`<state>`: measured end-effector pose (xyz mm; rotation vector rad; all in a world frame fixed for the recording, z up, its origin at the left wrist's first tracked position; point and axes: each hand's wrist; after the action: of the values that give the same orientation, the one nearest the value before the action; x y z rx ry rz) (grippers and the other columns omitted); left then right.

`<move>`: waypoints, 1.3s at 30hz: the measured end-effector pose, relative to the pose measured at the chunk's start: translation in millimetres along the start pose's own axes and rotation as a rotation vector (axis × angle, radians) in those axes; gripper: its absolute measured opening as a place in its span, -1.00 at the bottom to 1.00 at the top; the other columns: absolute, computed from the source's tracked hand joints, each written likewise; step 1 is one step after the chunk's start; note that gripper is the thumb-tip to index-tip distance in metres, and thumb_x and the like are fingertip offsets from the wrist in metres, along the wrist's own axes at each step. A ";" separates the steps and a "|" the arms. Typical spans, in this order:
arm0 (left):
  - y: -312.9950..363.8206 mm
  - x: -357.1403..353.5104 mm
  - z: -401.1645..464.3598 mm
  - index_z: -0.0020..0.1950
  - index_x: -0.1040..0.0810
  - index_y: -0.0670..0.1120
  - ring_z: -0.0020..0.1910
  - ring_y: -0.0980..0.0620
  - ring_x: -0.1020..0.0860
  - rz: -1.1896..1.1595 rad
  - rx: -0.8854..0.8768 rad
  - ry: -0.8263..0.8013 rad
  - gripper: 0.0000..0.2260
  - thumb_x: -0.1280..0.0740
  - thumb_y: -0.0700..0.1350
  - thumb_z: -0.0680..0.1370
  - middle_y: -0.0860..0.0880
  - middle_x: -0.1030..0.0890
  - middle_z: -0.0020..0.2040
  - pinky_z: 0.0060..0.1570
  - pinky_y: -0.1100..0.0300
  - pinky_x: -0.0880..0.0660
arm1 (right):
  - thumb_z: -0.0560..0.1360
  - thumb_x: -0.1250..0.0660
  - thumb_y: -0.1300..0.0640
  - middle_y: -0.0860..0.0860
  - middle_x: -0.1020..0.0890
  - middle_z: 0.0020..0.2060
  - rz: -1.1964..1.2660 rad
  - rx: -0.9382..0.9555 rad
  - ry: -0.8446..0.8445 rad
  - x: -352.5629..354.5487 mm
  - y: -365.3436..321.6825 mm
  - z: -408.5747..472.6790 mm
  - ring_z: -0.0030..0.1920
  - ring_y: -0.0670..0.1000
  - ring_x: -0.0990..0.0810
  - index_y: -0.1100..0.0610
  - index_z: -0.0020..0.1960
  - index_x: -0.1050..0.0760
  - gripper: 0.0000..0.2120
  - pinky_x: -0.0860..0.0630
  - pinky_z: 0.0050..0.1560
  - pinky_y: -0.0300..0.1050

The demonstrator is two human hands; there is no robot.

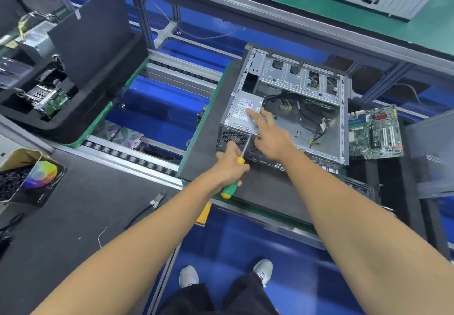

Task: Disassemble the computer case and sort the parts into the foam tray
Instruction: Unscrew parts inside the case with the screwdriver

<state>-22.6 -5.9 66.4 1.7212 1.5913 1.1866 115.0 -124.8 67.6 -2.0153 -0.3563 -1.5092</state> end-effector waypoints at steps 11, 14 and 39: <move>-29.6 -18.2 -14.6 0.14 -0.29 0.17 -0.30 -0.12 -0.66 0.411 -0.171 0.320 -0.86 -0.11 0.20 0.69 0.01 -0.65 -0.21 -0.20 -0.02 -0.59 | 0.46 -0.24 0.24 -0.03 0.02 0.64 0.001 -0.010 -0.005 0.8 -1.3 -0.6 -0.02 0.13 -0.63 -0.33 0.56 0.08 -0.12 -0.34 -0.34 -0.09; -27.8 -29.9 -14.7 0.18 -0.25 0.08 -0.16 -0.22 -0.58 0.432 -0.208 0.391 -0.81 -0.13 0.16 0.70 -0.02 -0.56 -0.17 -0.23 0.01 -0.42 | 0.46 -0.23 0.23 -0.03 0.02 0.64 0.012 -0.017 -0.005 -0.3 0.6 -0.3 -0.02 0.12 -0.63 -0.33 0.56 0.08 -0.13 -0.23 -0.39 -0.14; -30.2 -14.9 -20.4 0.08 -0.68 -0.14 -0.33 0.11 -0.55 -0.682 0.184 -0.092 -0.61 -0.39 0.18 0.60 -0.03 -0.57 -0.13 -0.30 0.10 -0.63 | 0.47 -0.21 0.23 -0.06 0.02 0.65 -0.006 -0.005 0.014 3.2 -3.5 -4.8 0.31 0.13 -0.56 -0.35 0.57 0.09 -0.13 -0.39 -0.23 -0.06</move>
<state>-54.6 -18.6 47.4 1.1402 2.0391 0.6285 110.3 -125.3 72.5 -2.0077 -0.3532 -1.5288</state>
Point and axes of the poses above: each hand's wrist, its own z-axis towards the middle knuckle, its own x-axis out of the back of the hand, y = z × x
